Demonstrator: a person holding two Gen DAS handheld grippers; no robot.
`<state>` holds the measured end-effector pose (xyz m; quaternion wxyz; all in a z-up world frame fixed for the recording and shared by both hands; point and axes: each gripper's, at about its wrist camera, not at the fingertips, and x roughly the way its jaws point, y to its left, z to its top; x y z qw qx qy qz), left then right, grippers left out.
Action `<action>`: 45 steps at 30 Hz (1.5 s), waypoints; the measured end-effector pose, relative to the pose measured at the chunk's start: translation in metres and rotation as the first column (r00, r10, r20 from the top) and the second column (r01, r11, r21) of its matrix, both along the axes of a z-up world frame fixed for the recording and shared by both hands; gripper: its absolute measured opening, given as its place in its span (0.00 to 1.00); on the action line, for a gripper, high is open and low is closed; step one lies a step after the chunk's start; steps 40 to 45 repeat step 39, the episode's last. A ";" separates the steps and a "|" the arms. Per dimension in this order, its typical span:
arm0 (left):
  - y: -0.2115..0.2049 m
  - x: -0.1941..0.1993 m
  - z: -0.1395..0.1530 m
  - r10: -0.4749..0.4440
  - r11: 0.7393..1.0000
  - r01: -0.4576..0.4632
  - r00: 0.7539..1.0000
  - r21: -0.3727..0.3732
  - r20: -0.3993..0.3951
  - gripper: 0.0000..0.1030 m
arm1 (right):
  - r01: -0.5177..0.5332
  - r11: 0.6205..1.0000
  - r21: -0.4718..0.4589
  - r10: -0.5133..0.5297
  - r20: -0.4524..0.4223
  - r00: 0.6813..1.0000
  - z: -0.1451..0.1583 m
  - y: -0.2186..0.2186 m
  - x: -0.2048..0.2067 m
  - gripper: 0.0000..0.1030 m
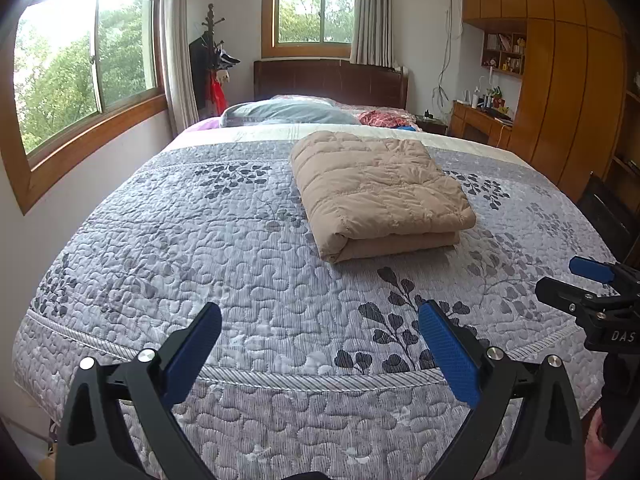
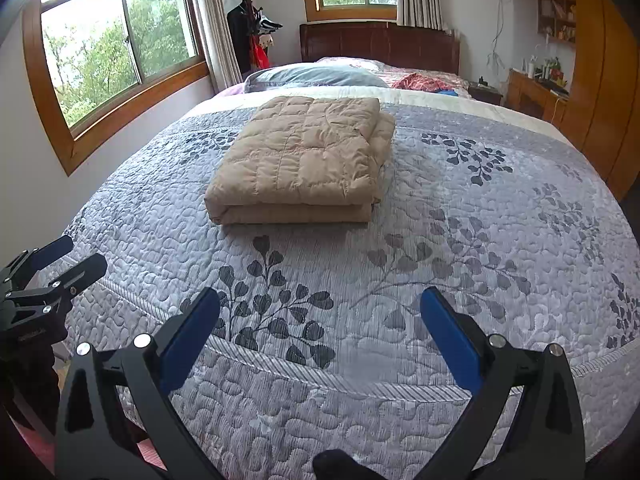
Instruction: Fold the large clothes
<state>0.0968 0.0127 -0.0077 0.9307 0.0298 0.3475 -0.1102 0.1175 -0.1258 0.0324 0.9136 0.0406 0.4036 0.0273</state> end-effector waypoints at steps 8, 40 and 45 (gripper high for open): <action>0.000 0.001 -0.002 -0.003 1.000 0.003 1.000 0.000 -0.003 0.96 | -0.001 1.000 0.004 0.001 -0.005 1.000 -0.002 -0.003 0.002 0.97; 0.000 0.004 -0.004 -0.015 1.000 0.015 1.000 -0.006 -0.011 0.96 | -0.005 1.000 0.006 0.005 -0.014 1.000 -0.005 -0.002 0.005 0.97; 0.000 0.004 -0.004 -0.015 1.000 0.015 1.000 -0.006 -0.011 0.96 | -0.005 1.000 0.006 0.005 -0.014 1.000 -0.005 -0.002 0.005 0.97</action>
